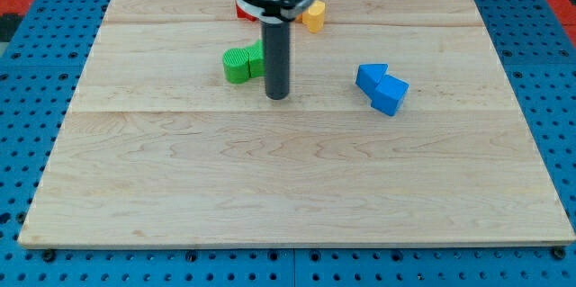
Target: Drag the green circle away from green star
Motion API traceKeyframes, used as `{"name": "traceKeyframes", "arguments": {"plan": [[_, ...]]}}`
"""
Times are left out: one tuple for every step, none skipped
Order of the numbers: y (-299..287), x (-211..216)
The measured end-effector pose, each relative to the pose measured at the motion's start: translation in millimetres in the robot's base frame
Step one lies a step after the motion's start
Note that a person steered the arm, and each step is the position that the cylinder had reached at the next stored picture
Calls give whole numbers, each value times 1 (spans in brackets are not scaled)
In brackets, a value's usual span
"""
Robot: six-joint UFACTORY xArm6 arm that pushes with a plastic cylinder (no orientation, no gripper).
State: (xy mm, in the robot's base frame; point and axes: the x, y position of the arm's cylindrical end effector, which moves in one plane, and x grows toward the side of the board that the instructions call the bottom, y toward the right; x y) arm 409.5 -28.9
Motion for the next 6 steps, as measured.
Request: {"name": "traceKeyframes", "arguments": {"plan": [[-8,-26],[0,-64],[1,-75],[9,-33],[-46,-33],[-63,-56]]}}
